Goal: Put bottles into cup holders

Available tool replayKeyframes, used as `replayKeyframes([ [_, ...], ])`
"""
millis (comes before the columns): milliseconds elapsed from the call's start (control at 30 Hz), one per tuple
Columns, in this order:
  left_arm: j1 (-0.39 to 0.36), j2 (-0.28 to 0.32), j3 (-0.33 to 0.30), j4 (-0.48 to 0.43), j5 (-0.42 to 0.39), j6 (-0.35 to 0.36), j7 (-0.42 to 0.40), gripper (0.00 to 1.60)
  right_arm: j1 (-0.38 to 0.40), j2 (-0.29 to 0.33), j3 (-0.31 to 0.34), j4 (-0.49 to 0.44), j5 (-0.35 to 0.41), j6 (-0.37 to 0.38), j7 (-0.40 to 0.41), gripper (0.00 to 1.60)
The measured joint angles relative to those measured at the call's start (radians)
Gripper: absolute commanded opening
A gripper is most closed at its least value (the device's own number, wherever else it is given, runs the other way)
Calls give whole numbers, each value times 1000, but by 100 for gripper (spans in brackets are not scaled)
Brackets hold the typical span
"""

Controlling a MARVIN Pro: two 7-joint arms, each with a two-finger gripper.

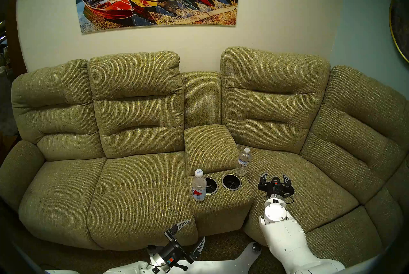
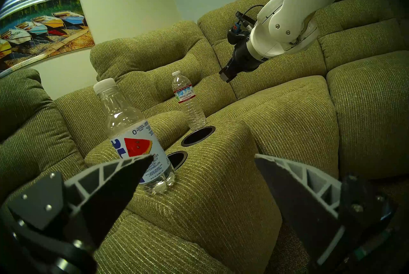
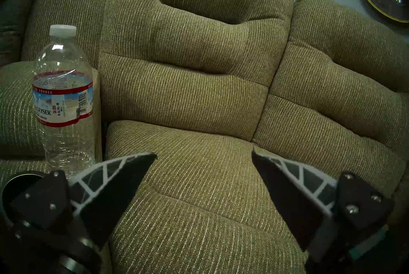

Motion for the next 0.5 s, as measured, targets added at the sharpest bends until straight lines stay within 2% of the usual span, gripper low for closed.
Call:
replayKeyframes([
  [267,0,0,0,2,0,0,0,160,-5,-16,-2,-85,26,-50,13,160],
  [433,0,0,0,2,0,0,0,160,-6,-26,-9,-150,56,-82,55,160],
  [500,0,0,0,3,0,0,0,160,-12,-28,-14,-191,83,-84,100,160],
])
